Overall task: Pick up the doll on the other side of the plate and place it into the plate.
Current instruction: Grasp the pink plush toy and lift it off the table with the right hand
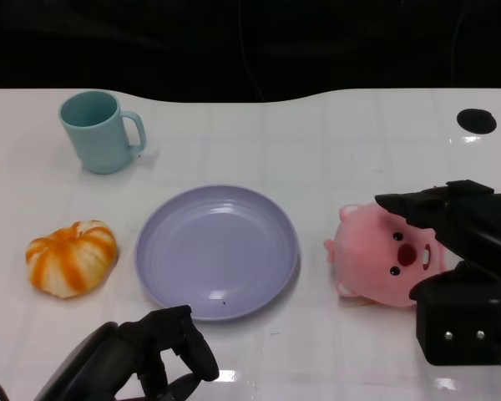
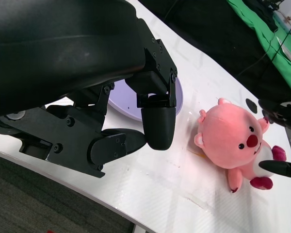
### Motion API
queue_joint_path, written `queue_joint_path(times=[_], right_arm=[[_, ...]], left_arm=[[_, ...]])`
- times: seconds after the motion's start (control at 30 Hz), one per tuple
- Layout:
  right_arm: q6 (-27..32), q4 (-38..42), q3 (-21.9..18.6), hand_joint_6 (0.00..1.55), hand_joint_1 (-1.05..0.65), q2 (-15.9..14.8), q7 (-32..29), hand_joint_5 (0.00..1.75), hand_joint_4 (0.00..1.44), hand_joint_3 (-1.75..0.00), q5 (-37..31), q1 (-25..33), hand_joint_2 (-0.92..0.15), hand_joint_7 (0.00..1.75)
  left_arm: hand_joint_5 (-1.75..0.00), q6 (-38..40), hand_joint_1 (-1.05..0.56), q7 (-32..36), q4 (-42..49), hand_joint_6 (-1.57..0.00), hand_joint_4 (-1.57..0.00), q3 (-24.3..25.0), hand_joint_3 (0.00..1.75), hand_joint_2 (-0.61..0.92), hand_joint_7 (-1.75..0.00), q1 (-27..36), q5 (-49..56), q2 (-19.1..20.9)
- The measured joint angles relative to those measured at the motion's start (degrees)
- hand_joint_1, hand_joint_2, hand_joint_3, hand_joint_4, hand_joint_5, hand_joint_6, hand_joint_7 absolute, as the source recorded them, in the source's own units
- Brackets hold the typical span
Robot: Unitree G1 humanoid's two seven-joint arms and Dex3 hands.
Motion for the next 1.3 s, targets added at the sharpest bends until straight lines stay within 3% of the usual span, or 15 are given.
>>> queue_joint_path(times=[0.37,0.6,0.73,0.9,0.97,1.0,1.07,1.13,1.17,1.2,1.23,1.3], right_arm=[[-1.9,19.1,5.8,0.15,-0.75,1.8,-2.5,0.23,0.0,-0.01,-1.3,-10.3,-0.9,0.0],[-4.0,29.7,8.4,0.2,-0.82,4.3,-6.2,0.27,0.08,0.0,-1.1,-15.3,-0.9,0.02],[-4.9,33.3,9.8,0.34,-0.75,4.6,-7.9,0.29,0.24,0.0,-1.1,-17.1,-0.89,0.04],[-5.3,34.7,10.0,0.74,-0.43,5.2,-11.0,0.32,0.67,0.0,-0.8,-17.6,-0.88,0.1],[-6.4,35.3,9.5,0.91,-0.3,5.5,-12.6,0.47,0.82,0.0,0.8,-17.6,-0.88,0.12],[-6.9,35.6,9.2,0.95,-0.27,5.7,-13.2,0.54,0.83,0.0,1.7,-17.6,-0.88,0.11],[-8.1,36.1,8.4,1.14,-0.17,6.1,-14.7,1.09,0.87,-0.05,3.3,-17.4,-0.91,0.16],[-9.2,36.3,8.3,1.2,-0.14,6.5,-15.9,1.27,0.87,-0.08,4.2,-17.4,-0.91,0.19],[-10.0,36.5,8.3,1.23,-0.14,6.6,-16.4,1.44,0.92,-0.56,4.4,-17.4,-0.7,0.38],[-10.7,36.8,8.3,1.2,-0.13,6.6,-16.9,1.51,0.93,-0.92,4.6,-17.4,-0.52,0.51],[-11.4,37.0,8.3,1.14,-0.14,6.6,-17.3,1.62,0.92,-1.11,4.6,-17.4,-0.43,0.77],[-12.6,37.2,8.3,0.98,-0.15,6.6,-18.1,1.72,0.91,-1.24,4.6,-17.4,-0.36,1.21]], left_arm=[[-1.73,0.7,-0.26,0.0,-1.3,-0.63,-0.64,-0.7,0.72,0.78,-1.32,0.4,0.1,-0.1],[-1.75,0.8,-0.26,0.0,-1.8,-0.63,-0.64,-0.7,0.71,0.78,-1.32,0.8,0.3,-0.1],[-1.75,1.2,-0.25,0.0,-2.2,-0.63,-0.64,-0.8,0.72,0.78,-1.32,1.0,0.9,-0.1],[-1.75,1.9,-0.25,0.0,-2.7,-0.63,-0.66,-0.8,0.71,0.78,-1.32,1.5,0.9,-0.2],[-1.75,1.9,-0.26,0.0,-3.1,-0.63,-0.66,-0.8,0.71,0.78,-1.32,1.6,0.9,-0.2],[-1.75,1.9,-0.26,0.0,-3.4,-0.63,-0.66,-0.8,0.71,0.79,-1.32,1.6,0.9,-0.2],[-1.75,2.0,-0.26,0.0,-3.7,-0.63,-0.66,-0.8,0.71,0.78,-1.32,1.7,1.0,-0.2],[-1.75,2.0,-0.27,0.0,-3.8,-0.63,-0.66,-0.8,0.71,0.78,-1.32,1.8,1.2,-0.2],[-1.75,2.2,-0.28,0.0,-4.0,-0.63,-0.64,-0.9,0.7,0.78,-1.33,1.8,1.2,-0.3],[-1.75,2.4,-0.29,0.0,-4.3,-0.63,-0.64,-0.9,0.7,0.78,-1.33,1.9,1.2,-0.3],[-1.75,2.7,-0.28,0.0,-4.6,-0.62,-0.63,-1.0,0.7,0.78,-1.33,2.0,1.3,-0.3],[-1.75,3.1,-0.28,0.0,-5.1,-0.62,-0.64,-1.2,0.7,0.78,-1.33,2.3,1.3,-0.4]])
